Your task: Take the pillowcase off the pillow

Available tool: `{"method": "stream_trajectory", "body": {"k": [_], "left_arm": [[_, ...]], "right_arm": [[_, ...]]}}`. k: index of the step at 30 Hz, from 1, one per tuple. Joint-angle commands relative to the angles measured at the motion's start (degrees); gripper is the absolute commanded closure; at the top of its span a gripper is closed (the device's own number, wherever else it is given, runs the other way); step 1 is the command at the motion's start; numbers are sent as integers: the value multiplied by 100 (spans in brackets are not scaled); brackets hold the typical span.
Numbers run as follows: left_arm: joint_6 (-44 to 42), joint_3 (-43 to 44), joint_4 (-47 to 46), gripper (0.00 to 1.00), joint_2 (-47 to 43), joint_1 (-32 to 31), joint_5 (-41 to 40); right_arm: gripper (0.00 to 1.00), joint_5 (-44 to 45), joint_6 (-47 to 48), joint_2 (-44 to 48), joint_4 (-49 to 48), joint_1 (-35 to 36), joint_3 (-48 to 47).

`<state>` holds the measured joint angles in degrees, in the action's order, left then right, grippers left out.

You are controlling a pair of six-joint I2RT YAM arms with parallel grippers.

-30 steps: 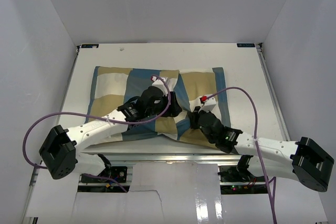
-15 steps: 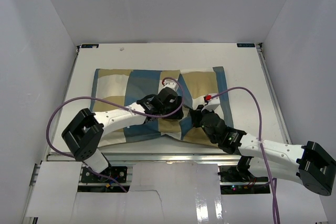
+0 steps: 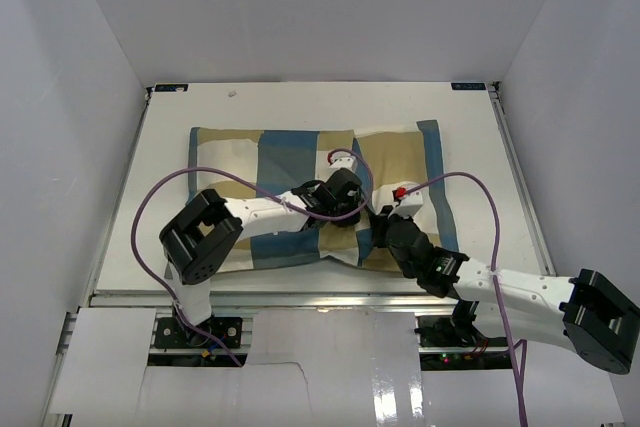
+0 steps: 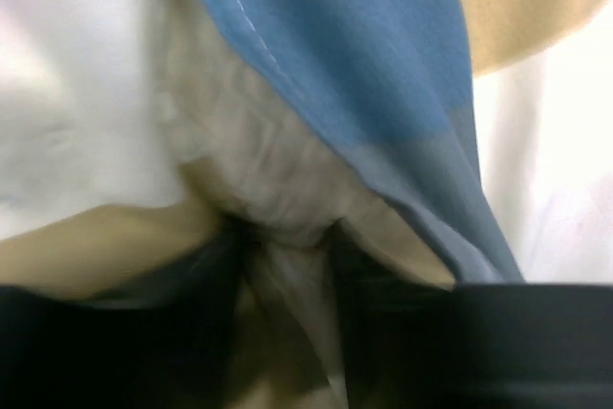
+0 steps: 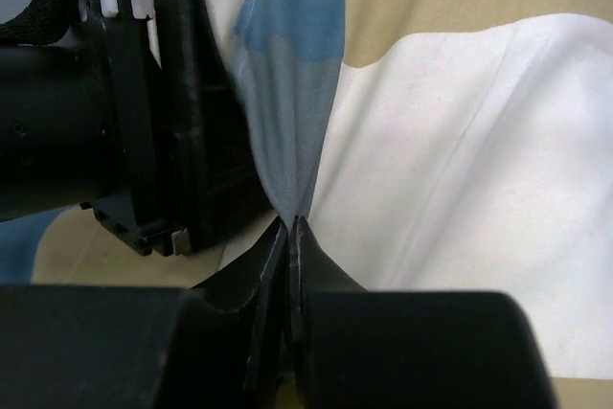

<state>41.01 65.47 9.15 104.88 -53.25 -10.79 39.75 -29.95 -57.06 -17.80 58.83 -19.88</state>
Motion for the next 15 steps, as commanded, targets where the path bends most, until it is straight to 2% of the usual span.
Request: {"method": "stream_trajectory", "body": {"k": [1, 2, 3, 6, 15], "left_arm": [[283, -60, -88, 69, 419, 17, -511], [293, -96, -89, 93, 410, 8, -573], [302, -131, -106, 100, 367, 17, -635], [302, -210, 16, 100, 183, 17, -819], [434, -561, 904, 100, -1109, 192, -2032]], "right_arm": [[92, 323, -142, 124, -268, -12, 142], [92, 428, -133, 168, -276, -20, 186], [92, 490, -142, 203, -268, -55, 264], [92, 613, -160, 379, -250, -178, 414], [92, 464, -660, 959, 443, -1232, 740]]}}
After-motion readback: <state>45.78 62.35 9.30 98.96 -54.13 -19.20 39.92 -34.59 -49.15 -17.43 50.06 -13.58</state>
